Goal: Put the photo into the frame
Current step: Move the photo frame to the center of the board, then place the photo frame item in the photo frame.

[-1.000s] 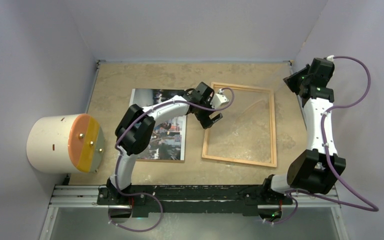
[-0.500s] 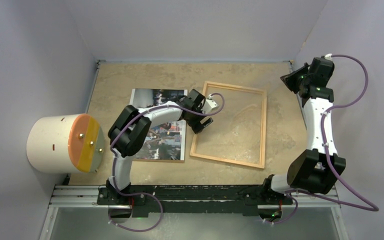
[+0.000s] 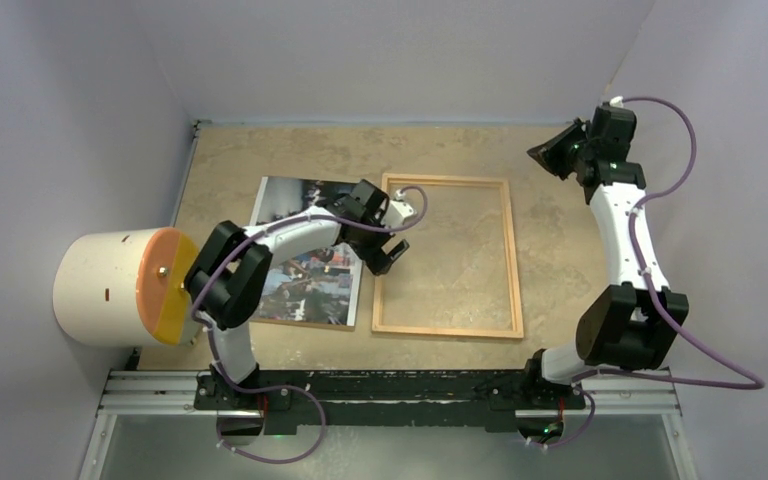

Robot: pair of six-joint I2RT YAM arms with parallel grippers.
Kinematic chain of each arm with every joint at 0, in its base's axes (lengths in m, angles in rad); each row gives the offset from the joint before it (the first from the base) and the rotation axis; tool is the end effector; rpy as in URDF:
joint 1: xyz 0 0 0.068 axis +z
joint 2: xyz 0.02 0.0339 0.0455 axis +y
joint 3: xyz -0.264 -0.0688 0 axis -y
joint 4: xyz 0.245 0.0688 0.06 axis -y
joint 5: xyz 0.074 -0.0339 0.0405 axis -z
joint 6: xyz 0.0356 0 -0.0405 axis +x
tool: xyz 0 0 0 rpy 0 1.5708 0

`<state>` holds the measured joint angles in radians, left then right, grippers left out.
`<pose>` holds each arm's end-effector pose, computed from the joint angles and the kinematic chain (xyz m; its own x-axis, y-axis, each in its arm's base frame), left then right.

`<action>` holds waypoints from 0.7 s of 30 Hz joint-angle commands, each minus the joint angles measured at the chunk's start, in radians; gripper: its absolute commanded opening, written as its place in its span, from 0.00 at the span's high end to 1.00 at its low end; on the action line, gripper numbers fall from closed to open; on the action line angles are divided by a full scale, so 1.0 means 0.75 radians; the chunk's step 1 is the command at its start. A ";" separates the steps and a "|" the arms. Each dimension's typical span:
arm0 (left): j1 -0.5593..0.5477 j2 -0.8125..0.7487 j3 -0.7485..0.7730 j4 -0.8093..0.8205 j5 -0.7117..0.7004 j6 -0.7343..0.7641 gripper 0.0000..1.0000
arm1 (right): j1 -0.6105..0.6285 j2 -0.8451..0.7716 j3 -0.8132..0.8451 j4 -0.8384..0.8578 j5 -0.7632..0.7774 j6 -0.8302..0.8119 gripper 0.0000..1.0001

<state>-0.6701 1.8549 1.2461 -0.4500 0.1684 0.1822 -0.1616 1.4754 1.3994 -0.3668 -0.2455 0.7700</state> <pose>0.2963 -0.2424 0.1809 -0.5493 0.6632 -0.5083 0.7892 0.6116 -0.0549 0.3387 -0.0464 0.3710 -0.3458 0.7406 -0.5762 0.2508 0.6647 0.7038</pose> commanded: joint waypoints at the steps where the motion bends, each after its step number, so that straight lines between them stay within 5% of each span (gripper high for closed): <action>1: 0.138 -0.190 0.197 -0.067 0.173 -0.045 0.03 | 0.066 -0.019 0.183 0.005 -0.083 0.028 1.00; 7: 0.360 -0.325 0.381 -0.129 0.178 -0.044 0.01 | 0.187 0.014 0.387 -0.067 -0.166 0.073 1.00; 12: 0.507 -0.358 0.416 -0.101 -0.092 -0.077 0.01 | 0.302 0.011 0.488 -0.063 -0.379 0.145 1.00; 21: 0.566 -0.371 0.345 -0.097 -0.266 -0.038 0.01 | 0.312 -0.043 0.365 0.299 -0.882 0.491 1.00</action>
<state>-0.2535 1.5951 1.5364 -0.5232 0.0292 0.1493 0.0772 1.4834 1.7184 -0.3340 -0.6807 0.9840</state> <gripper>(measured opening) 0.988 0.004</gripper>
